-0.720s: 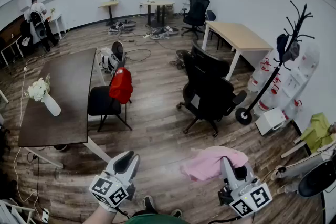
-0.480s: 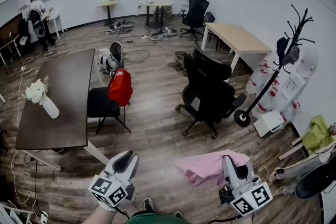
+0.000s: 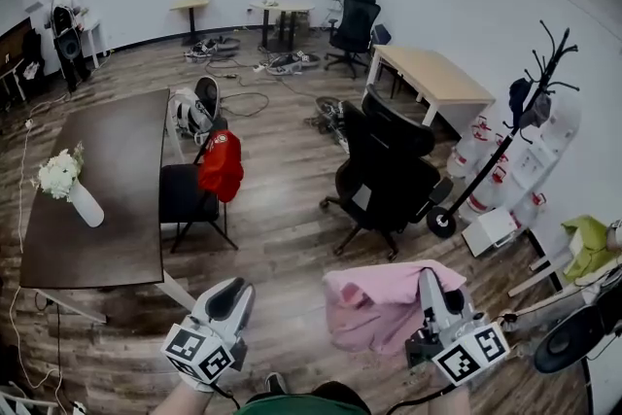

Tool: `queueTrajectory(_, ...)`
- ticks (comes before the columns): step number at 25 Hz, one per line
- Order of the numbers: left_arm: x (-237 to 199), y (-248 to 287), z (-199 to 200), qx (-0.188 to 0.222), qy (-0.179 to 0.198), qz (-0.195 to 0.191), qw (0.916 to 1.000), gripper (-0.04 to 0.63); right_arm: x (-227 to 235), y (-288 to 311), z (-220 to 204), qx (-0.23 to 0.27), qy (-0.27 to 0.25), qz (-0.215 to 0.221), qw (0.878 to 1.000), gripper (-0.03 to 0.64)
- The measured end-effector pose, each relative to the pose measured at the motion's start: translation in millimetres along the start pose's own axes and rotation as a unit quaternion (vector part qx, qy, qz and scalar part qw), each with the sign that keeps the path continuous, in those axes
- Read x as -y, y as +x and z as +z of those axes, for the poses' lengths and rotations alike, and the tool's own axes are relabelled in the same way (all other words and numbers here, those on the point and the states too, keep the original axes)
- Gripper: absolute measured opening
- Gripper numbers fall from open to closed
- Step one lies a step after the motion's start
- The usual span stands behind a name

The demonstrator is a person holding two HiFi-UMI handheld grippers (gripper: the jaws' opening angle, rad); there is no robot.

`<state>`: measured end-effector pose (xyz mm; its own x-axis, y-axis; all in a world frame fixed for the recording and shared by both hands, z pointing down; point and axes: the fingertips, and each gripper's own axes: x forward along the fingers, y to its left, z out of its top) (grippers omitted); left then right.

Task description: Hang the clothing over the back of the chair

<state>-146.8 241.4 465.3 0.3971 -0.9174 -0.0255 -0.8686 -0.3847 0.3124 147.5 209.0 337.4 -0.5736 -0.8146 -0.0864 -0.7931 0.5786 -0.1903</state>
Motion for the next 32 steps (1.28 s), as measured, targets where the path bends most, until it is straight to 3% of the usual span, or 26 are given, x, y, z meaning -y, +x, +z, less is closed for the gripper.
queueTrajectory(8,-33.7,5.2,12.5,0.015,0.001,0.007,0.9999,0.094,6.3,63.2,1.6,-0.031,0.032,0.0,0.999,0.021)
queueTrajectory(17,-61.9,31.0,30.5,0.017,0.024,0.039,0.9988,0.094,42.8,129.0,-1.6,-0.028,0.04,0.019,0.999,0.021)
queueTrajectory(32,-87.9,187.8,46.1,0.016,0.043,0.066,0.9968,0.094,118.9,264.6,14.8,-0.023,0.047,0.102,0.993,0.021)
